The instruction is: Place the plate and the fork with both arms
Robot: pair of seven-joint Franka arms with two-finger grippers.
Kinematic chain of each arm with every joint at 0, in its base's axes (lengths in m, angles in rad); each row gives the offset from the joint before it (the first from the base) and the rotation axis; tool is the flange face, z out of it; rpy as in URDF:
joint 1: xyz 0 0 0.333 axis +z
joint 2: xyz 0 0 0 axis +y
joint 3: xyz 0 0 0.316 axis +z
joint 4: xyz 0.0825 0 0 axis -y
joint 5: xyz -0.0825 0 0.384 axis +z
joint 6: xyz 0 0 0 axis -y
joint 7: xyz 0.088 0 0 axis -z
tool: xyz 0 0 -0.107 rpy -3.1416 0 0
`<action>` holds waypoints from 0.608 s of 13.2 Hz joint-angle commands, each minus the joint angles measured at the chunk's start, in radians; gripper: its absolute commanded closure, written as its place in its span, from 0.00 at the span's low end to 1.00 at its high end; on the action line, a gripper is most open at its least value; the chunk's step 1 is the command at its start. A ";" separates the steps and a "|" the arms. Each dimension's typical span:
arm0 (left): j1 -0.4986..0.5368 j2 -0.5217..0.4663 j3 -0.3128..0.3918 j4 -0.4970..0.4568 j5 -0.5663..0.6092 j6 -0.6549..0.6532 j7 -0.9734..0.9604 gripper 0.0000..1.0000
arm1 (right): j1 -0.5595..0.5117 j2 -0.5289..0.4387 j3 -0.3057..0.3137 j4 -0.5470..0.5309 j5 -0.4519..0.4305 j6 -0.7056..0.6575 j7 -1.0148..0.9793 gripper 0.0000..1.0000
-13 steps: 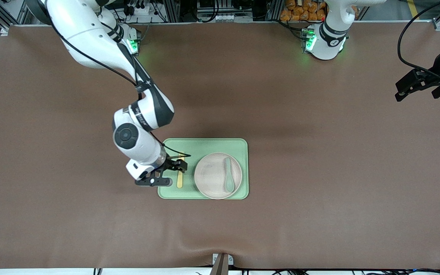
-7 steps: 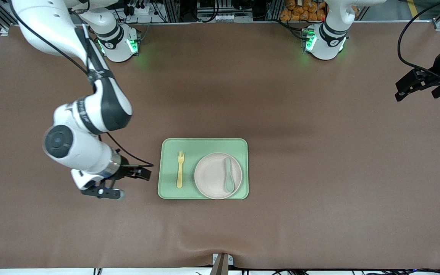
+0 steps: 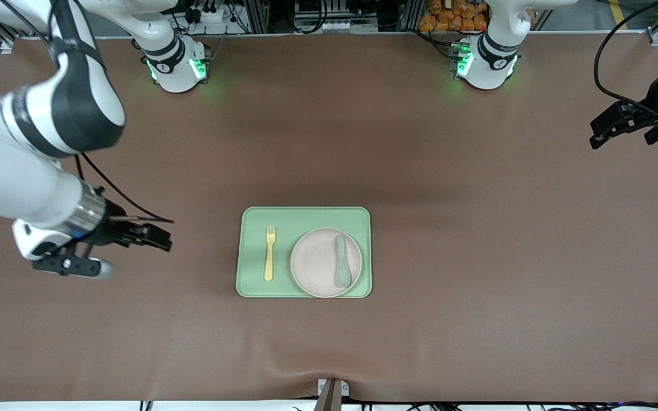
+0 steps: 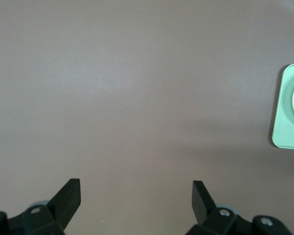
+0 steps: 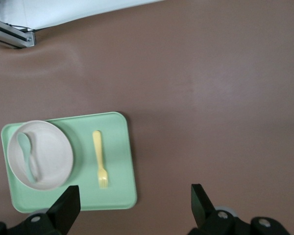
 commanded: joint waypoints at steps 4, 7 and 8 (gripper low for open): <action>0.004 -0.010 -0.008 0.004 -0.011 -0.016 -0.009 0.00 | -0.064 -0.192 -0.005 -0.042 -0.036 -0.190 -0.111 0.00; 0.006 -0.010 -0.008 0.004 -0.036 -0.016 0.000 0.00 | -0.067 -0.278 -0.073 -0.143 -0.032 -0.201 -0.230 0.00; 0.004 -0.010 -0.007 0.004 -0.040 -0.016 0.000 0.00 | -0.066 -0.321 -0.076 -0.209 -0.032 -0.166 -0.232 0.00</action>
